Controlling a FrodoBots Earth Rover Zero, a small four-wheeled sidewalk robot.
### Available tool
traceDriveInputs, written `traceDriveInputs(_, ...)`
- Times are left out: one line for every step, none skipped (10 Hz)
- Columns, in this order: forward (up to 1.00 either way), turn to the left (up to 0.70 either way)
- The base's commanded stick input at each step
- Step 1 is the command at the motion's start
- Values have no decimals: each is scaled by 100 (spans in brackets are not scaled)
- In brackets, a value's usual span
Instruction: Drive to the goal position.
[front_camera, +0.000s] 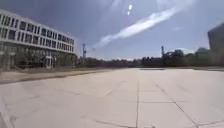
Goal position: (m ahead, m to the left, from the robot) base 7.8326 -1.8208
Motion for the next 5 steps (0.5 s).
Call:
traceDriveInputs(70,-17)
traceDriveInputs(70,-28)
traceDriveInputs(70,-19)
traceDriveInputs(70,-6)
traceDriveInputs(70,-2)
